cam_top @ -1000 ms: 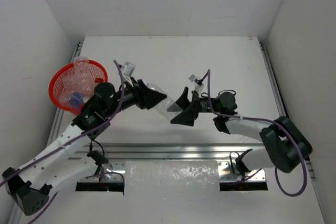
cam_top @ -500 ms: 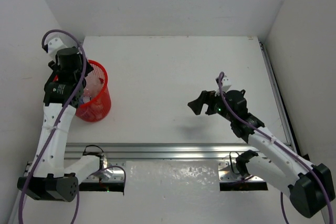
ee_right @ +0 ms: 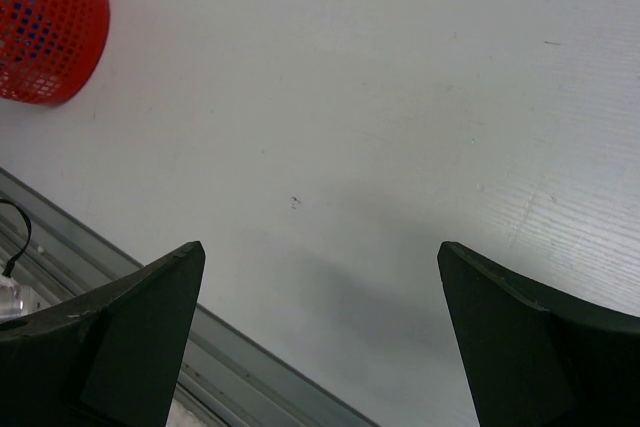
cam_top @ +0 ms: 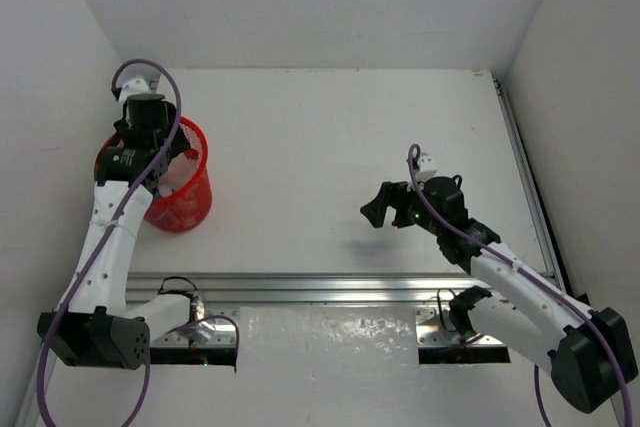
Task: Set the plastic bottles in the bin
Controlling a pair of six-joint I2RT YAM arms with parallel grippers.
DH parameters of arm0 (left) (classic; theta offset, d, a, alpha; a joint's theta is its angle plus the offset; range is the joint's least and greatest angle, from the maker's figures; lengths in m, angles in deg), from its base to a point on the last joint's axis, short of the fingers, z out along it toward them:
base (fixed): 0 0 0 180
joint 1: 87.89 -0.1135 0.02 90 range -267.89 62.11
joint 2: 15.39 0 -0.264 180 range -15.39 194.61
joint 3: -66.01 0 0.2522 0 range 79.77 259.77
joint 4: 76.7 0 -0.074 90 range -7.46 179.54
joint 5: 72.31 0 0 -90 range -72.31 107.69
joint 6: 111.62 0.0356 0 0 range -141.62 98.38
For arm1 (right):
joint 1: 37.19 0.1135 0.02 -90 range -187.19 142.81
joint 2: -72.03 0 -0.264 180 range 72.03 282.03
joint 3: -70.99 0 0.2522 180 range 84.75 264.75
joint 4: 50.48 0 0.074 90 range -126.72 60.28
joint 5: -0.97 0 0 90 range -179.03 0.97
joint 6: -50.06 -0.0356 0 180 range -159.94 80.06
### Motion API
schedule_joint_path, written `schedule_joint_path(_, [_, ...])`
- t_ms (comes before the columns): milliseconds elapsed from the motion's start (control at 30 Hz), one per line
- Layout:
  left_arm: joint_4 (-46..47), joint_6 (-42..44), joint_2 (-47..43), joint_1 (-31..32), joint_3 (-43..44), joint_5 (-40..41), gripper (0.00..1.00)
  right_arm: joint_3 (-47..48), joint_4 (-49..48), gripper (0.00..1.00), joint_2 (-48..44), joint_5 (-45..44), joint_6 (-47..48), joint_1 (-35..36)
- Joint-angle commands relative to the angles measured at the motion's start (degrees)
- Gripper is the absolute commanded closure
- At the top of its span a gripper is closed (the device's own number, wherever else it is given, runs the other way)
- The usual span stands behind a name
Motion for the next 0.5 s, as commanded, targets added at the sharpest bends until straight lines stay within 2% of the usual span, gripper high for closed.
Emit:
schedule_joint_path(0, [2.3, 1.4, -0.5, -0.3, -1.9, -9.3, 0.76, -0.1, -2.6, 0.01, 0.3, 1.0, 0.2, 0.1])
schedule_joint_path(67, [3.3, 0.6, -1.1, -0.3, -2.9, -12.8, 0.58, -0.2, -2.5, 0.01, 0.2, 1.0, 0.2, 0.0])
schedule_joint_path(100, [3.4, 0.2, -1.2, -0.3, -3.2, -12.9, 0.37, -0.3, -2.4, 0.01, 0.0, 1.0, 0.2, 0.0])
schedule_joint_path(200, [2.4, -1.7, -1.5, -0.3, -3.4, -7.9, 0.13, 0.0, -2.0, 0.01, -0.2, 1.3, 0.3, 0.1])
schedule_joint_path(233, [1.8, -2.2, -1.7, -0.3, -3.3, -5.0, 0.01, 0.2, -1.8, 0.01, -0.4, 1.3, 0.4, 0.0])
schedule_joint_path(467, [-0.4, -4.4, -4.1, -1.9, 2.0, 6.3, 0.0, 1.2, -1.2, 0.01, 0.0, 2.9, 0.3, 0.1])
